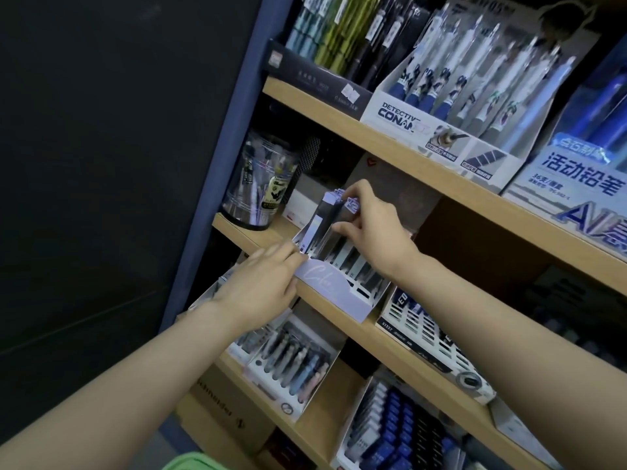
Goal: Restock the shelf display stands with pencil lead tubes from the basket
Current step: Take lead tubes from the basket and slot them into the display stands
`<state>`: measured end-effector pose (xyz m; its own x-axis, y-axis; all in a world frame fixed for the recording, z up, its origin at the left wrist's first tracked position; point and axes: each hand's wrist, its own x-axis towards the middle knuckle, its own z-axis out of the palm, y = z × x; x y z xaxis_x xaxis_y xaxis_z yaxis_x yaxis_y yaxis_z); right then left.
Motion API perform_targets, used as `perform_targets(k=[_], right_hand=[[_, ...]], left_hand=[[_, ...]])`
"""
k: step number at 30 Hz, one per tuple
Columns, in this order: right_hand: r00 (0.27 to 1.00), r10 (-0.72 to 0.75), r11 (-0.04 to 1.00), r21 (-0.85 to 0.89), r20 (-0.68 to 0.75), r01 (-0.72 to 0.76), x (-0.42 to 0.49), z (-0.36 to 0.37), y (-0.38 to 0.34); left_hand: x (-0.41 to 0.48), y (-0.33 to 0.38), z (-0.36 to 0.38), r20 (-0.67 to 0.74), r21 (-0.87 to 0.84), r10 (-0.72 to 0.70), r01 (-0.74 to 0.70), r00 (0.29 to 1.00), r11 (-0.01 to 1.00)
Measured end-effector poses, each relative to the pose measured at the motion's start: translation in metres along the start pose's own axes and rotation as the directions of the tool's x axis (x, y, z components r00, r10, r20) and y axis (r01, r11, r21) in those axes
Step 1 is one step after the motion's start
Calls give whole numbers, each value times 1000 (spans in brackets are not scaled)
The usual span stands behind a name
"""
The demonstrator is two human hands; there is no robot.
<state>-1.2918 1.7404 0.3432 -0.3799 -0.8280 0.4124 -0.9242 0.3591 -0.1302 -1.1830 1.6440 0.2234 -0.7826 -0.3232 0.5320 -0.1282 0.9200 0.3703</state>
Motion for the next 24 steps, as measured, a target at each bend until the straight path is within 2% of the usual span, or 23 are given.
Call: perform_targets(k=[4, 13, 18, 21, 24], right_hand=[[988, -97, 990, -118, -123, 83, 3, -3, 0], [994, -34, 991, -132, -102, 21, 6, -5, 1], [976, -126, 964, -253, -178, 79, -2, 4, 4], [975, -157, 943, -317, -159, 100, -6, 5, 7], [963, -202, 919, -375, -176, 124, -19, 3, 9]], left_hand=[[0, 3, -5, 31, 2, 35, -35, 999, 999], [4, 6, -9, 54, 28, 48, -50, 997, 998], [2, 9, -12, 96, 73, 45, -52, 994, 996], [3, 13, -16, 146, 147, 17, -39, 989, 988], [-4, 16, -18, 161, 305, -8, -42, 987, 952]])
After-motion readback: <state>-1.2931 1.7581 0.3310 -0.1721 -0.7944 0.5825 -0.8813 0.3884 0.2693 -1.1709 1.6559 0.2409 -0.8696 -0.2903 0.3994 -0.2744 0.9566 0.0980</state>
